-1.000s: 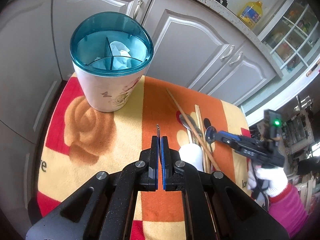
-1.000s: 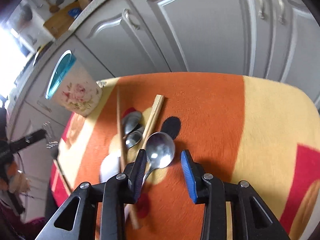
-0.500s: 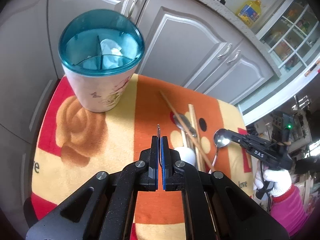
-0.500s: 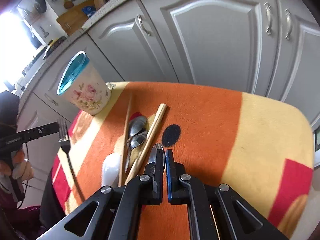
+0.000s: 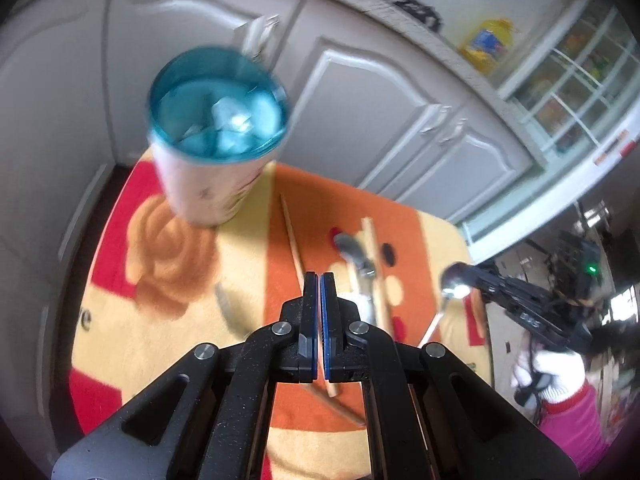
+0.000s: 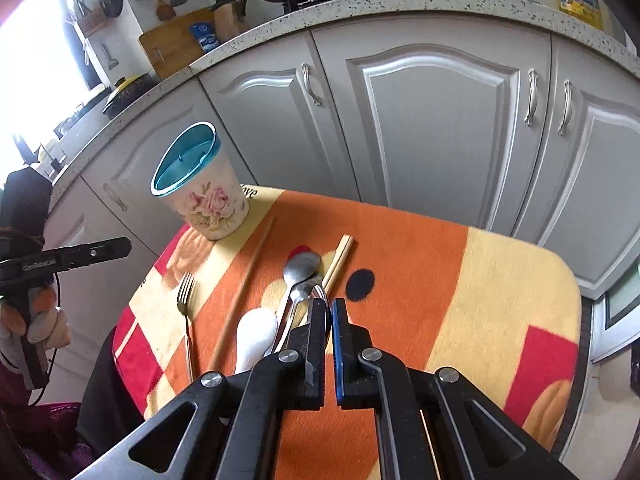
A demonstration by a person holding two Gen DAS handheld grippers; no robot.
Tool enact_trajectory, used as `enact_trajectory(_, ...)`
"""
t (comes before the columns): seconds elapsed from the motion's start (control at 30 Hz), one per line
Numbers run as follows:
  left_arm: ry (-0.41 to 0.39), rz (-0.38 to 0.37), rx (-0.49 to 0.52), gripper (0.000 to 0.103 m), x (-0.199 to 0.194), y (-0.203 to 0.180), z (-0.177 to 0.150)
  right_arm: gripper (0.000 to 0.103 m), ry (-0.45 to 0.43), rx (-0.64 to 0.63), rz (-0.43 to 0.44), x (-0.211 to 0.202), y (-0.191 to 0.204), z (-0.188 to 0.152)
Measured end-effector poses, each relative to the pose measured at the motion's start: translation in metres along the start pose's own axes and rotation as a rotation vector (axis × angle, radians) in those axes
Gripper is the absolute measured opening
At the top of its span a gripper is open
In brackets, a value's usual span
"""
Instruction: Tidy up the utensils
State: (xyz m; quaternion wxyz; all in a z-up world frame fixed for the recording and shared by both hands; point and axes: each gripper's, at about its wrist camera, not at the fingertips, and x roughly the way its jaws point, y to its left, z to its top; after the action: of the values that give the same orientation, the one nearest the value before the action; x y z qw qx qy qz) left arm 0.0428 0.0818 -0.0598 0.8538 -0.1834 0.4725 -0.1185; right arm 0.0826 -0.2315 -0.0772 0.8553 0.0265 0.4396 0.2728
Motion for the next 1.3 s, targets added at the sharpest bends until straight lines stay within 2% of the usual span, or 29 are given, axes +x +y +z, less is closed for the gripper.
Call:
enact_trajectory(0.2, 0.093, 0.098, -0.129, 0.021, 0.034, 0.041, -0.019, 0.002, 0.033, 0.067, 0.004, 0.009, -0.020, -0.018)
enact_trajectory(0.33, 0.131, 0.073, -0.183, 0.043, 0.050, 0.045, -0.023, 0.002, 0.060, 0.087, 0.019, 0.018, -0.028, -0.029)
enact_trajectory(0.37, 0.126, 0.092, -0.175, 0.044, 0.053, 0.042, -0.023, 0.002, 0.063, 0.091, 0.023, 0.019, -0.030, -0.030)
enact_trajectory(0.6, 0.206, 0.206, -0.112, 0.044, 0.086, 0.030, -0.020, 0.002, 0.075, 0.151, 0.057, 0.033, -0.045, -0.036)
enact_trajectory(0.73, 0.215, 0.228, -0.096, 0.042, 0.090, 0.032, -0.020, 0.002, 0.097, 0.191, 0.097, 0.040, -0.053, -0.042)
enact_trajectory(0.83, 0.224, 0.258, -0.052, 0.022, 0.093, 0.029, -0.021, 0.002, 0.131, 0.214, 0.125, 0.048, -0.058, -0.048)
enact_trajectory(0.87, 0.223, 0.267, -0.040, 0.019, 0.093, 0.029, -0.021, 0.003, 0.145, 0.212, 0.126, 0.052, -0.058, -0.050)
enact_trajectory(1.07, 0.217, 0.243, -0.041, 0.007, 0.089, 0.036, -0.023, 0.006, 0.146, 0.193, 0.145, 0.063, -0.051, -0.054)
enact_trajectory(1.2, 0.199, 0.176, -0.069, 0.005, 0.078, 0.040, -0.024, 0.004, 0.151, 0.190, 0.138, 0.063, -0.045, -0.052)
enact_trajectory(1.3, 0.162, 0.132, -0.064, 0.003, 0.056, 0.039, -0.024, 0.002, 0.111, 0.142, 0.117, 0.045, -0.031, -0.043)
